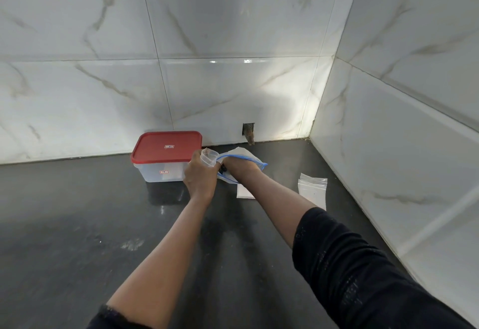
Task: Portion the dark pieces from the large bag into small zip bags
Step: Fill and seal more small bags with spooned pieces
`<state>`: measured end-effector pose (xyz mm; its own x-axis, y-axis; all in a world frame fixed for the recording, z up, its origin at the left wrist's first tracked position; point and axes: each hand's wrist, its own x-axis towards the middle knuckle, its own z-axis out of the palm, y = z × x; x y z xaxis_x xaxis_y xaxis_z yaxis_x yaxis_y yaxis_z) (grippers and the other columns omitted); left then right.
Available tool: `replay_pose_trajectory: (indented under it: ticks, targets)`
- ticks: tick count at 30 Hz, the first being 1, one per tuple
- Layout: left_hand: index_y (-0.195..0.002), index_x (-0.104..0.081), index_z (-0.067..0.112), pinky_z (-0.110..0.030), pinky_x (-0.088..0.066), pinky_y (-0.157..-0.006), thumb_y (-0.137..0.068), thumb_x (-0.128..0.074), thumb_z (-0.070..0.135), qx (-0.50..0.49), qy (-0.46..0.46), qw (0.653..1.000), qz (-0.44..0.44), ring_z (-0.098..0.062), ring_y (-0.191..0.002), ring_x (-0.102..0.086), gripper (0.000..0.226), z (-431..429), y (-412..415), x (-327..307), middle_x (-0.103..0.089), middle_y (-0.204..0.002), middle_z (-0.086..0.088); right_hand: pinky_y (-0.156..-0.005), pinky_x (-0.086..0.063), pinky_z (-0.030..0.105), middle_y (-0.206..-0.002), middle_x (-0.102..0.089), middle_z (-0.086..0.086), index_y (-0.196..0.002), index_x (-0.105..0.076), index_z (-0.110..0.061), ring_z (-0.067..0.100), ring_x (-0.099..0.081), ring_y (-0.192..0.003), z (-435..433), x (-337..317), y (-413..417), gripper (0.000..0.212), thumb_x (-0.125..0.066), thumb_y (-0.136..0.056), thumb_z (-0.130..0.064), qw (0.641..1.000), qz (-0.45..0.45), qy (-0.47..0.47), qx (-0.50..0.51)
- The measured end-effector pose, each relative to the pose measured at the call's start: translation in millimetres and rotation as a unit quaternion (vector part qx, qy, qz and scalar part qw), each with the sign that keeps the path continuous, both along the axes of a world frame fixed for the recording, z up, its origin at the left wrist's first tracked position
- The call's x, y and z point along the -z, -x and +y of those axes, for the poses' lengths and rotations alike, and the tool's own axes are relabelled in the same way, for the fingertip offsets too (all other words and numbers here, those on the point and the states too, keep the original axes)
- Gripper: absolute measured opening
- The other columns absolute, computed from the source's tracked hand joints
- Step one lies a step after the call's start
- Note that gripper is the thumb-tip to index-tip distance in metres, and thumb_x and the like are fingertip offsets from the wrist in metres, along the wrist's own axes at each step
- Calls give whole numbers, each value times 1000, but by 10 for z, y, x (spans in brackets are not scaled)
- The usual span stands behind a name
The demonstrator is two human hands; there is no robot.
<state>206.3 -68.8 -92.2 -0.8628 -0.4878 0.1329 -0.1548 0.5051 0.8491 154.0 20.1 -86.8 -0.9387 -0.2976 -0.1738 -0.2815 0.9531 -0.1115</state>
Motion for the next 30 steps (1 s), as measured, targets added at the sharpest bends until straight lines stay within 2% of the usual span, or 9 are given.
replay_pose_trajectory:
  ticks: [5,9,11,12,14,16,19,23,30]
  targets:
    - [-116,-54,8,-33,-39,-75,-80,-66,21,-2,-11,1000,-7,-32,-97,-56,40,-49,-27,7,-64,-105,-15,-75,-41,26,-80,-58,1,-77,-53,-18,20,-53,-76,-69,165,13,20,-39,-91,-19,999,-10,25,19]
    - [-118,-54,8,-32,-39,-75,-80,-68,21,-3,-14,1000,-7,-31,-99,-57,42,-57,-34,34,-64,-107,-15,-71,-34,25,-66,-43,-4,-69,-41,-20,19,-45,-74,-17,105,-14,23,-37,-92,-21,999,-31,29,26]
    - [-119,-54,8,-31,-37,-74,-81,-67,21,-3,-16,1000,-8,-32,-99,-57,42,-42,-35,39,-64,-108,-15,-74,-34,26,-63,-39,-4,-68,-44,-17,20,-46,-79,29,57,-73,26,-39,-94,-18,998,-40,35,34]
    - [-118,-54,8,-31,-37,-74,-81,-67,21,-2,-17,1000,-8,-32,-99,-57,42,-32,-36,42,-64,-107,-15,-75,-36,27,-67,-46,-3,-76,-52,-15,22,-50,-83,44,41,-104,21,-41,-95,-16,997,-41,40,46]
    - [-119,-54,9,-33,-40,-76,-80,-68,21,1,-15,1000,-6,-33,-99,-57,43,-14,-33,45,-64,-108,-15,-80,-42,30,-96,-64,6,-105,-61,-9,26,-59,-101,60,46,-128,20,-44,-96,-11,997,-30,46,63]
    - [-119,-54,10,-36,-42,-79,-80,-68,22,3,-10,1000,-8,-33,-100,-56,43,-7,-38,52,-64,-107,-14,-90,-45,32,-121,-61,13,-121,-56,-3,27,-57,-115,52,76,-174,28,-44,-96,-7,994,-4,62,86]
    - [-117,-54,10,-37,-42,-80,-79,-68,22,2,-6,1000,-14,-34,-100,-56,41,-11,-73,68,-64,-106,-13,-95,-43,31,-126,-59,14,-124,-54,-3,27,-55,-118,39,175,-256,30,-41,-98,-7,992,8,72,99]
    - [-114,-54,11,-38,-42,-82,-79,-68,21,4,-2,1000,-21,-35,-101,-56,39,-16,-108,91,-64,-106,-13,-100,-40,28,-134,-53,14,-129,-49,0,25,-50,-125,42,259,-325,32,-36,-99,-4,987,-22,73,140]
    - [-120,-54,17,-37,-41,-86,-81,-67,22,15,-2,1000,-21,-32,-103,-57,41,49,-114,64,-65,-109,-9,-98,-41,29,-133,-53,15,-128,-49,0,25,-51,-123,70,241,-343,32,-34,-100,-6,975,-22,124,184]
